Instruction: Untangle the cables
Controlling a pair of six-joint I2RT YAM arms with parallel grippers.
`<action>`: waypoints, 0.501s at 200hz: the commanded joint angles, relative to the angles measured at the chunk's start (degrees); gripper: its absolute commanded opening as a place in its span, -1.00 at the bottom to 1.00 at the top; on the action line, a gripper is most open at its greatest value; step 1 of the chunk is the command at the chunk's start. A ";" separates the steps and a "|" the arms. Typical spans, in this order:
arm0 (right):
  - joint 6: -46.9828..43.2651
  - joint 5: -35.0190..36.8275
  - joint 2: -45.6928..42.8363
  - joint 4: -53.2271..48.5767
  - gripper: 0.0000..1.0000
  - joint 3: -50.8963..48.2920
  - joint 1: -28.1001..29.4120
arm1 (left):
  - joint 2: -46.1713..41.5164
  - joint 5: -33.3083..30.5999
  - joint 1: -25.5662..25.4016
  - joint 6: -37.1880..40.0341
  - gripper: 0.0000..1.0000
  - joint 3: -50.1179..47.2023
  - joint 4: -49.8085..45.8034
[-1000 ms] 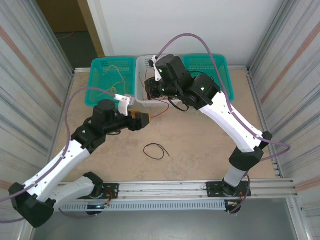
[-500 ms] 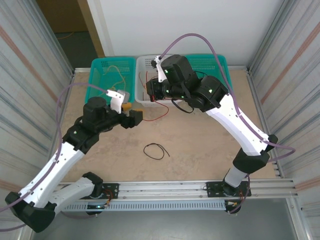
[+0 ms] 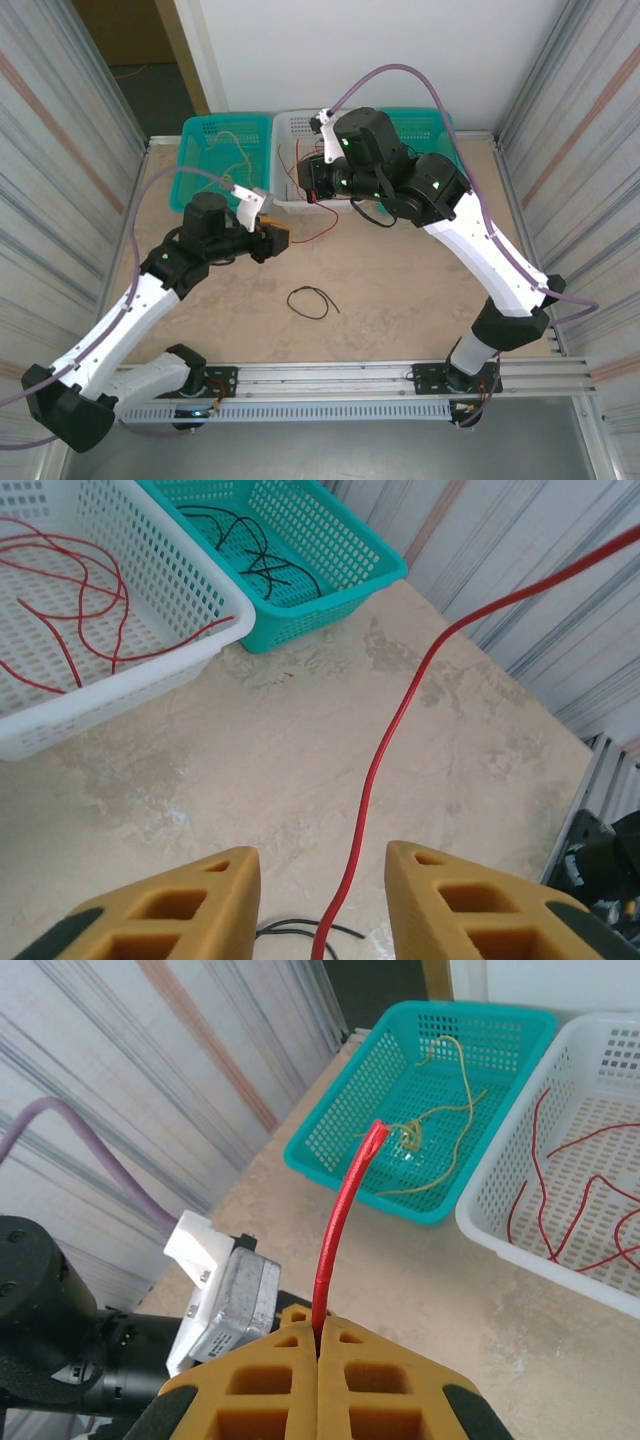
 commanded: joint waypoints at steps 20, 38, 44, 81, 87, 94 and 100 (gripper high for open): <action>2.73 -0.11 -3.32 1.19 -1.00 -1.85 -1.65 | -4.70 -0.65 0.05 -6.70 -0.74 -3.73 6.40; 4.42 -0.76 -4.61 2.60 -1.00 -4.53 -3.03 | -7.29 -2.60 0.05 -10.31 -0.95 -5.44 9.58; 5.05 -0.83 -5.26 3.13 -1.00 -5.79 -3.66 | -8.03 -2.91 0.07 -11.46 -1.00 -5.75 10.57; 12.12 -4.76 -11.04 9.04 -1.00 -19.95 -11.34 | -11.92 -6.17 0.30 -16.50 -1.00 -5.16 14.10; 13.55 -5.61 -12.31 10.37 -1.00 -23.31 -12.75 | -12.59 -6.91 0.46 -17.27 -1.00 -4.90 14.71; 15.47 -6.75 -13.81 11.97 -1.00 -27.47 -14.60 | -13.20 -7.68 0.72 -18.18 -1.00 -4.57 15.66; 17.17 -8.03 -15.09 13.72 -1.00 -31.23 -16.08 | -13.73 -8.28 1.04 -19.23 -1.00 -4.20 16.52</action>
